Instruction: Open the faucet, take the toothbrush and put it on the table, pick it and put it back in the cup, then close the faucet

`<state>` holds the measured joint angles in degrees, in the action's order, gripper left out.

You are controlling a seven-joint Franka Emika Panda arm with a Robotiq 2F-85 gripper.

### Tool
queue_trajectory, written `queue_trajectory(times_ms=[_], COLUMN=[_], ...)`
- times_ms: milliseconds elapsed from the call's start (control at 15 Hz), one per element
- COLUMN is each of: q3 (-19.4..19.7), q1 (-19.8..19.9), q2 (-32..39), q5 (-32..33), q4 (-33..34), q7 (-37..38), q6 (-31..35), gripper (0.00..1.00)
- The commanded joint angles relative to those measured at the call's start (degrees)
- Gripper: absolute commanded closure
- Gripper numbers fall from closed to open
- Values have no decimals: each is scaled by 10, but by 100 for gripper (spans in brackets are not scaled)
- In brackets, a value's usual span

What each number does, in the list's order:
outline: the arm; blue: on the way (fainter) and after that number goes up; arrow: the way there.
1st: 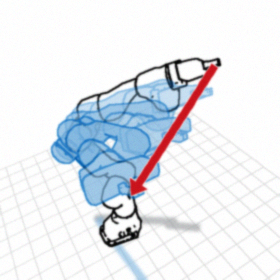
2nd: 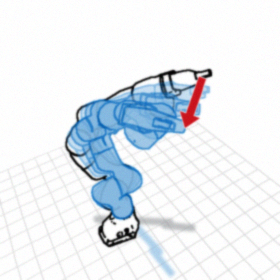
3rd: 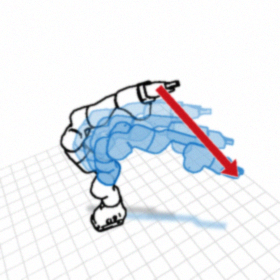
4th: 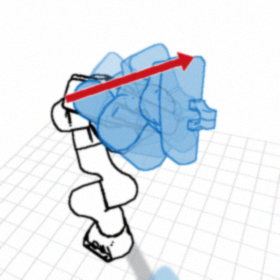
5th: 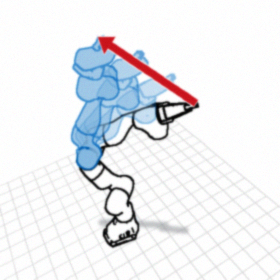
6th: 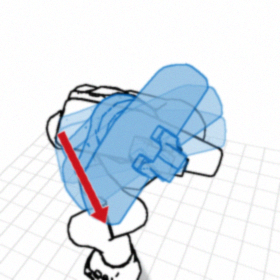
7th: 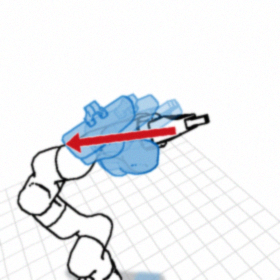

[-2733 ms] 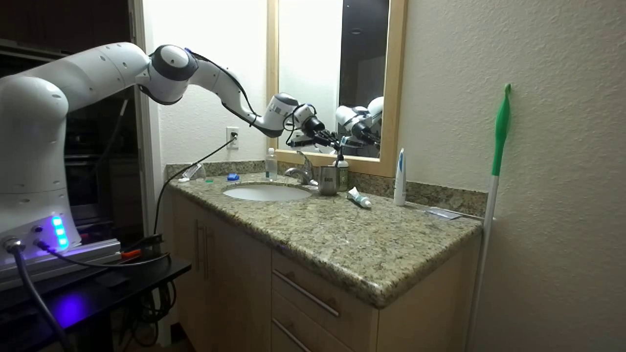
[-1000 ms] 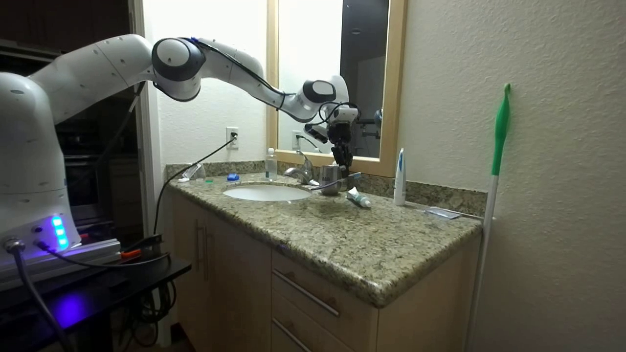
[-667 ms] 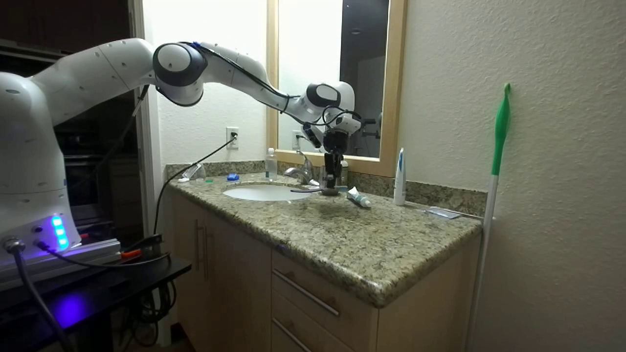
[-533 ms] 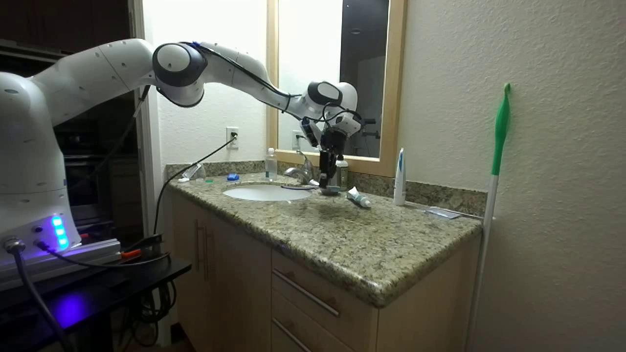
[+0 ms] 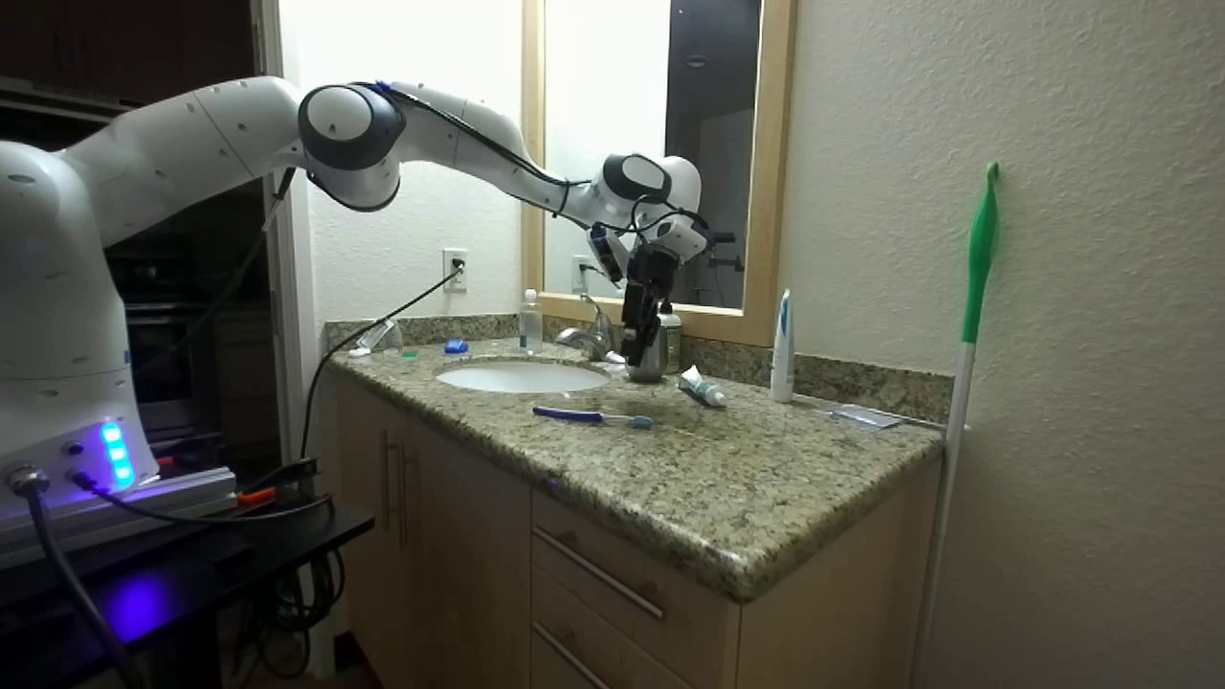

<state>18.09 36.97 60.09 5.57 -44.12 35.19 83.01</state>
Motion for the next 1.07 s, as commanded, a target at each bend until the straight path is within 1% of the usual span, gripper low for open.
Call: queue_trajectory(times_ms=[0, 67, 200, 267, 400, 533, 667, 733, 933, 1000], q3=[-24, -27, -33, -36, -40, -43, -39, -33, -8, 2], q1=[10, 10, 8, 10, 17, 29, 39, 40, 43, 40], q2=[-67, -84, -127, -153, -198, -228, -254, -265, -299, -314], q5=[-57, -76, -103, -113, -138, -162, -168, -162, -116, -96], q4=[-8, -6, -39, -70, -129, -174, -224, -251, -329, -356], q7=[17, 21, 9, -11, -46, -103, -184, -213, -293, -315], q6=[3, -8, 33, 62, 121, 172, 216, 239, 284, 288], gripper=[23, 16, 2, 0, 0, 0, 0, 0, 0, 0])
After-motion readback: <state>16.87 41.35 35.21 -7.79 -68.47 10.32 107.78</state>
